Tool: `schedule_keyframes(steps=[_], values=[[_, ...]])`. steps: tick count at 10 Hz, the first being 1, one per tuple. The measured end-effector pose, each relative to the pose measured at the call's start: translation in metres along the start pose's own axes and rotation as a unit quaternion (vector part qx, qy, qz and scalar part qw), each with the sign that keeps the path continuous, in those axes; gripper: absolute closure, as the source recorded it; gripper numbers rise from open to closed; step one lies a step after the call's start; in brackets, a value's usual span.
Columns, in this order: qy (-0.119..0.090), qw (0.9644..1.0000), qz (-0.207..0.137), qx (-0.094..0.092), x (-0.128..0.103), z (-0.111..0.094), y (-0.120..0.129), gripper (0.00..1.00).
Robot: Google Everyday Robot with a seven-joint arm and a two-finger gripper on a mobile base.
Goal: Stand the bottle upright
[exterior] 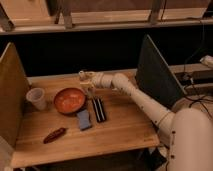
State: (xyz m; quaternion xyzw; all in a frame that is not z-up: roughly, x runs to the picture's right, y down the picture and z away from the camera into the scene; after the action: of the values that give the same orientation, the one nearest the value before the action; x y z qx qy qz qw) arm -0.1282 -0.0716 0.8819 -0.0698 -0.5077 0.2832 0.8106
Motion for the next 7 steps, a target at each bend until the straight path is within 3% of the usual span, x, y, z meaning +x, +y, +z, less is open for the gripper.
schedule_keyframes(steps=[4,7], values=[[0.006,1.0000,-0.004,0.002,0.0059,-0.0022,0.0000,1.00],[0.006,1.0000,-0.004,0.002,0.0062,-0.0023,0.0000,0.91]])
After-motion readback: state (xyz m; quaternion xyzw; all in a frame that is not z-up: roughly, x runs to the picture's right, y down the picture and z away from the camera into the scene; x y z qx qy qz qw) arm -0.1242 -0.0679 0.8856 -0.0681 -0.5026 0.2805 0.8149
